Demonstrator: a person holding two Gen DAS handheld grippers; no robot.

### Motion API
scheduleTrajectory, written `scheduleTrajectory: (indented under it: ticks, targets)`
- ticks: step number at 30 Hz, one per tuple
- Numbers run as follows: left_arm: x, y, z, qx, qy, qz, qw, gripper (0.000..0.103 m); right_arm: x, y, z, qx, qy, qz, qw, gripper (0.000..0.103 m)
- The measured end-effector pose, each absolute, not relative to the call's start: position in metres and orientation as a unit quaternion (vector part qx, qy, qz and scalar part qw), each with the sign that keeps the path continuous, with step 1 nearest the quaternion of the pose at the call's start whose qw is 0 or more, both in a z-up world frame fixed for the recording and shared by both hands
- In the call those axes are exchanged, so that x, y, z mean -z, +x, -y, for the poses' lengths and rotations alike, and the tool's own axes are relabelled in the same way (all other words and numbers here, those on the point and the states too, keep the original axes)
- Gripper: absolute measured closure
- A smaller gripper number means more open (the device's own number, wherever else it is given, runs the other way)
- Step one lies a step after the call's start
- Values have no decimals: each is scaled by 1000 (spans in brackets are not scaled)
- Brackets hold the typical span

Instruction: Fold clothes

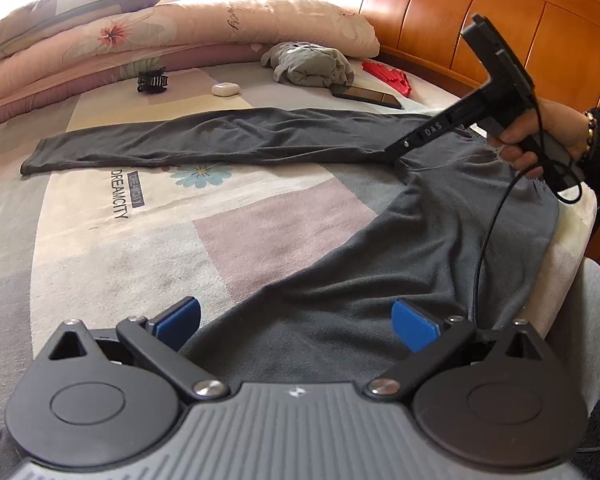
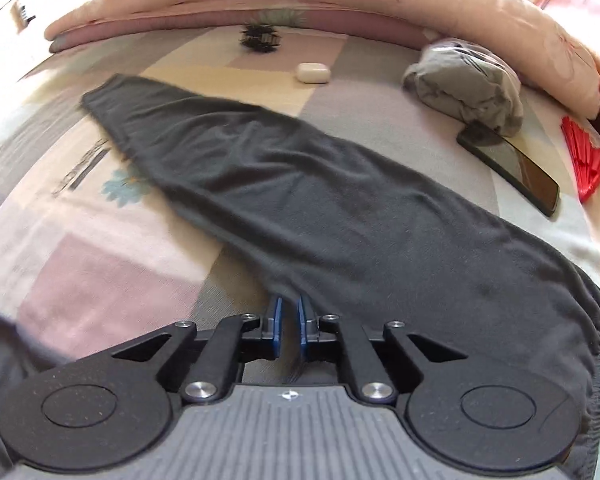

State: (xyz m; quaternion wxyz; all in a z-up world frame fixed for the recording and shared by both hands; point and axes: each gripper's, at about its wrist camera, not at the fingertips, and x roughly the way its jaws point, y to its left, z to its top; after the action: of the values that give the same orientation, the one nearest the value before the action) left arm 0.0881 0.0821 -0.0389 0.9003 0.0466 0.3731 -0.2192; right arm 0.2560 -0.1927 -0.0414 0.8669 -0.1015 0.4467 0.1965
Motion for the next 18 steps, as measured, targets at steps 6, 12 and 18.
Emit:
scheduleTrajectory:
  ticks: [6,12,18]
  targets:
    - [39,84,-80,228,44,-371,899,2,60,214,184,-210,-185,-461,842,92]
    - [41,83,-80,227,49,-374,898,2,61,204,187,-203,-207,-475,831,83]
    - [40,81,-80,227,48,-372,899,2,55,217,181,-198,-190,-473,837,82]
